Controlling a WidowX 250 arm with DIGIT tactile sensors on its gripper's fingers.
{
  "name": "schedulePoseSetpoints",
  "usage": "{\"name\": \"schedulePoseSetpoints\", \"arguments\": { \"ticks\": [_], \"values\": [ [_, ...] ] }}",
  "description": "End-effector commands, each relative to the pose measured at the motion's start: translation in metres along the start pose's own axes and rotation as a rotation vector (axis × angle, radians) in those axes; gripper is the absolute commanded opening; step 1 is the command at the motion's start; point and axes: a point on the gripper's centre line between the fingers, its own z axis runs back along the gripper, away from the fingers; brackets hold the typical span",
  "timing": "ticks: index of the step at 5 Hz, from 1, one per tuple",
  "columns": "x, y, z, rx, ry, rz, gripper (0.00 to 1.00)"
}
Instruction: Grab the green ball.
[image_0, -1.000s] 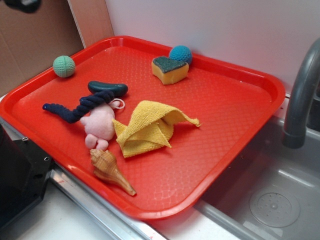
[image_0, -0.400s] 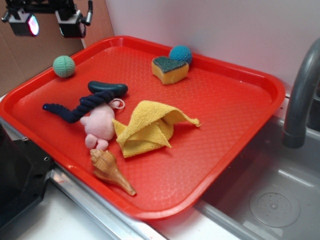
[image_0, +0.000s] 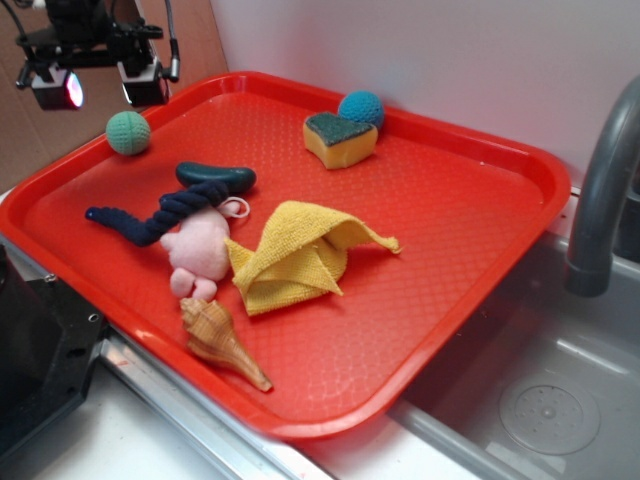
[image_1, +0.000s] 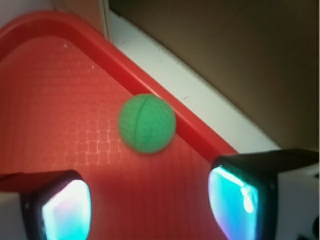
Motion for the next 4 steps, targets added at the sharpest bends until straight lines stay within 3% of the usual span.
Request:
{"name": "schedulePoseSetpoints", "arguments": {
  "ticks": [1,2,4],
  "values": [
    [0.016,0.019,-0.026,0.019,-0.021,0.025,1.0],
    [0.022,-0.001,-0.026,-0.009,-0.014,-0.014,1.0],
    [0.031,-0.003,-0.047,0.025,0.034,-0.032,1.0]
  ]
}}
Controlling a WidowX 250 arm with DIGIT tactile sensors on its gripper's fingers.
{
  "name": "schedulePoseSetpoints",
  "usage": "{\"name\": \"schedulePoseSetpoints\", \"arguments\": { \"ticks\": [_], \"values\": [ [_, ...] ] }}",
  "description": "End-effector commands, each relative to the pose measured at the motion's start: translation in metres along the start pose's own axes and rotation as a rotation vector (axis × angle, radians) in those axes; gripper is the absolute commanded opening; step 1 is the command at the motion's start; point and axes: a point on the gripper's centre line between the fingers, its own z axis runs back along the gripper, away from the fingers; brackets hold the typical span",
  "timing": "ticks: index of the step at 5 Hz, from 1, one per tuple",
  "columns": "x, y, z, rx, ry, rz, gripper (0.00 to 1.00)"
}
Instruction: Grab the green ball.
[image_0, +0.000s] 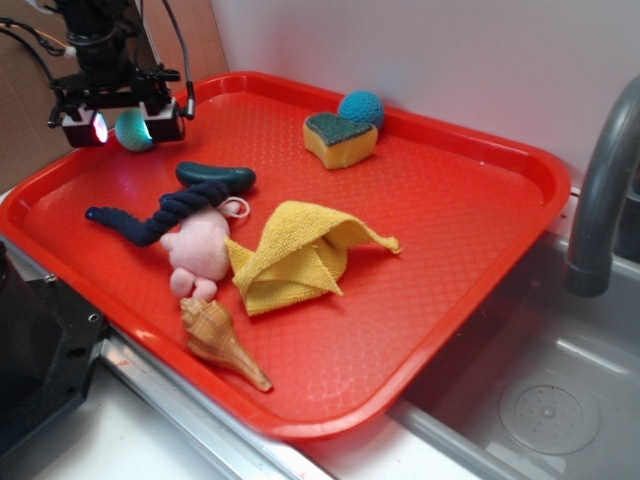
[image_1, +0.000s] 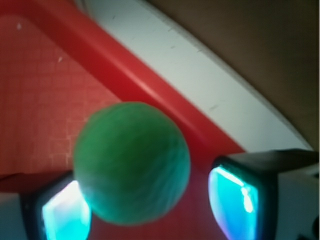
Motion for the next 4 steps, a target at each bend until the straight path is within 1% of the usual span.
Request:
{"name": "schedulePoseSetpoints", "arguments": {
  "ticks": [1,2,3,4],
  "values": [
    [0.01,0.008,-0.002,0.002,-0.016,-0.001,0.0],
    [-0.002,0.014,0.009,-0.014,-0.051,-0.043,0.0],
    [-0.012,-0.001,0.057,-0.066,-0.097,-0.193,0.0],
    [-0.04,-0.014,0.113,-0.162,-0.164,-0.402,0.0]
  ]
}}
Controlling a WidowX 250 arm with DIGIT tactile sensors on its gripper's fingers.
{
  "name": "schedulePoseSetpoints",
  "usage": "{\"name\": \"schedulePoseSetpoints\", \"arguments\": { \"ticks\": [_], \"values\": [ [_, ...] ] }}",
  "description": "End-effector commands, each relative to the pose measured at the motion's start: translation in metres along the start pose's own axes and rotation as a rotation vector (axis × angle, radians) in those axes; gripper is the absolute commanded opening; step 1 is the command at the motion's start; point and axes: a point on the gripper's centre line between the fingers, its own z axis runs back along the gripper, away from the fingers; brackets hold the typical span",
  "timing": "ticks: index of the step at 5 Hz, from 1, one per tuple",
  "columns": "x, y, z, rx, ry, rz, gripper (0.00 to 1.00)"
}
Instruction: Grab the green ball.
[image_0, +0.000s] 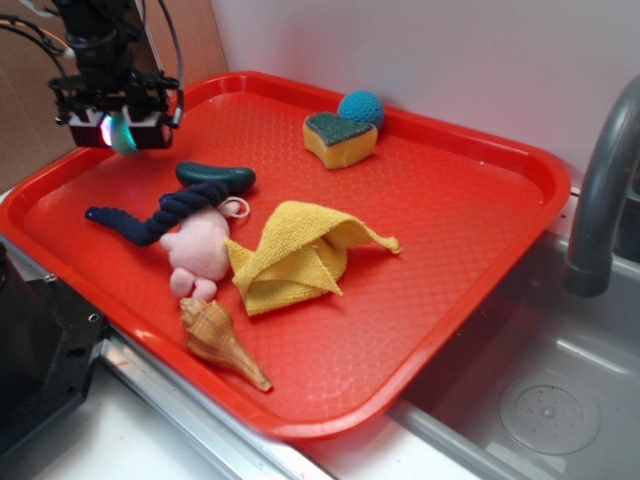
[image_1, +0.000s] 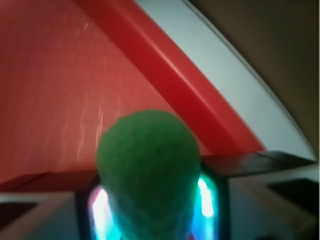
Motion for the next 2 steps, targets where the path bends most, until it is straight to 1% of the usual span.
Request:
{"name": "schedulePoseSetpoints", "arguments": {
  "ticks": [1,2],
  "values": [
    [-0.041,-0.03,0.103,-0.209,-0.096,-0.448,0.0],
    [-0.071,-0.044,0.136,-0.289,-0.132,-0.685,0.0]
  ]
}}
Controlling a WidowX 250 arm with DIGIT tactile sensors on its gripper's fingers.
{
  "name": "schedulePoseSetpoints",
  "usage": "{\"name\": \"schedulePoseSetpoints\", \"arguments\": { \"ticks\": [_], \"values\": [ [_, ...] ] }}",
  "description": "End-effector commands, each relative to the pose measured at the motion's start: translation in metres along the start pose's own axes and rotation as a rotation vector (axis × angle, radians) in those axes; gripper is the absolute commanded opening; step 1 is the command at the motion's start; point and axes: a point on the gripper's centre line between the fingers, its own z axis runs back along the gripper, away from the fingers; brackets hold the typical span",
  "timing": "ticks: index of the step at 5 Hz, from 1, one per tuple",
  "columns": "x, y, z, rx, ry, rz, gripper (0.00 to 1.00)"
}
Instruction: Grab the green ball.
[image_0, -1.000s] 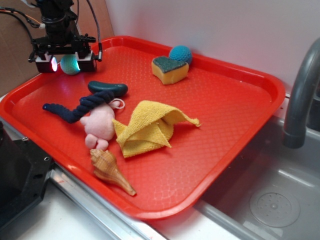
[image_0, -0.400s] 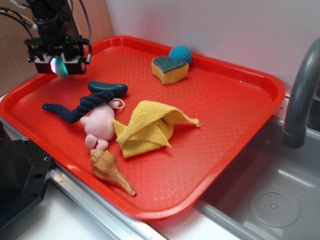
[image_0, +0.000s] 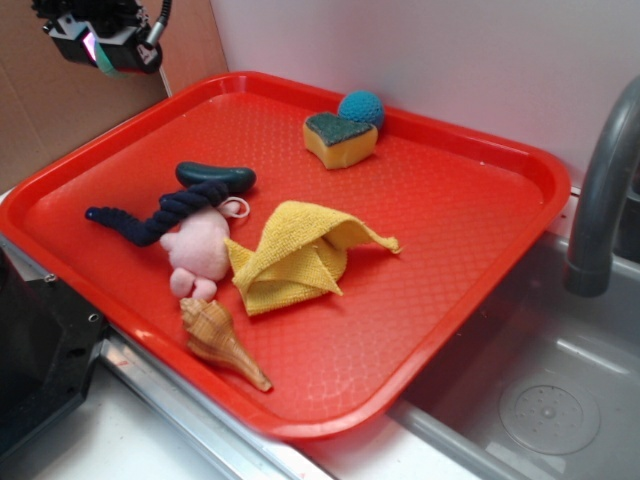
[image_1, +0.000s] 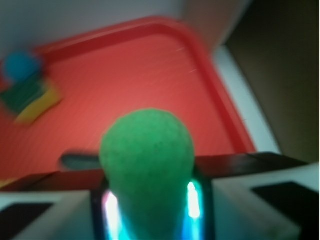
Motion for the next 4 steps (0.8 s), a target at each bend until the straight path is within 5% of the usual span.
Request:
{"name": "schedulePoseSetpoints", "arguments": {
  "ticks": [1,4],
  "values": [
    [-0.029,-0.032,0.061,-0.199,-0.048,-0.491,0.0],
    [-0.029,-0.021,0.09,-0.22,-0.045,-0.387,0.0]
  ]
}}
